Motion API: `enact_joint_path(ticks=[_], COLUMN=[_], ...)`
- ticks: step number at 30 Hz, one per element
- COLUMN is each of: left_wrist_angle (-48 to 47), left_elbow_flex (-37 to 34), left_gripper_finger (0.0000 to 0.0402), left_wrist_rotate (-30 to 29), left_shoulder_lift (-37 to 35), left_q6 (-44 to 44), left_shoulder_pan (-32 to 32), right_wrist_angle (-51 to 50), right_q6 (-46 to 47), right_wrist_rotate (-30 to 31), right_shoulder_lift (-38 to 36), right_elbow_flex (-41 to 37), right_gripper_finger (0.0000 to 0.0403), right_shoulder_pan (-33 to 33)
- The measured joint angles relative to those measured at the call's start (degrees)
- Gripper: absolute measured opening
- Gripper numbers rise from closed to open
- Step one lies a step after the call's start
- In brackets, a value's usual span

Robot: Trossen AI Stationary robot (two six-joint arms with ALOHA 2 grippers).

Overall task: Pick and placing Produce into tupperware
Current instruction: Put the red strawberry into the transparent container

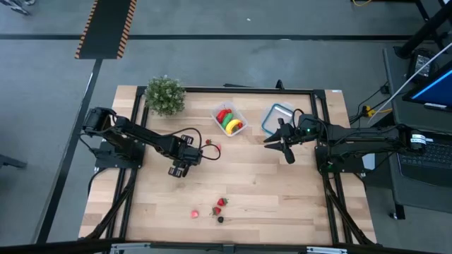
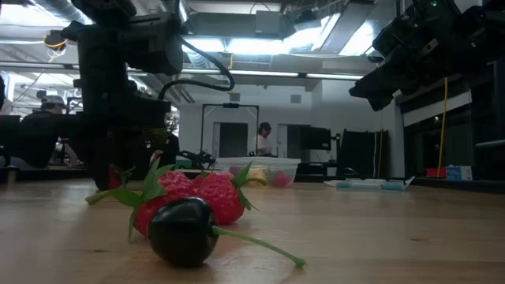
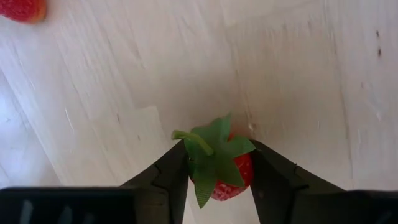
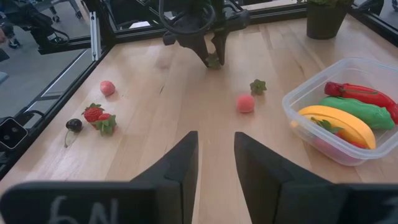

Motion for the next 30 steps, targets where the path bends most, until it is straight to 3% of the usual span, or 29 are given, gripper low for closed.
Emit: enact_joint_path(ticks=[14,30], left_wrist_angle=[1.65,4.45], left_elbow_flex=[1.7,3.14], left_gripper_finger=[0.0129,0.0129], left_wrist_rotate=[5.62,3.46], left_shoulder_lift=[-2.44,-23.91], left_q6=[-4.89,-7.84], left_shoulder_pan=[0.0,-0.27], right_wrist_angle=[-0.59,-0.92], right_q6=[-0.16,-0.38], right_wrist_rotate=[-0.02,-0.02], right_shoulder_lift=[0.03,0.04], right_elbow_flex=[0.0,0.0], right_gripper_finger=[0.0106,0.0106], right_shoulder_pan=[0.01,0.02])
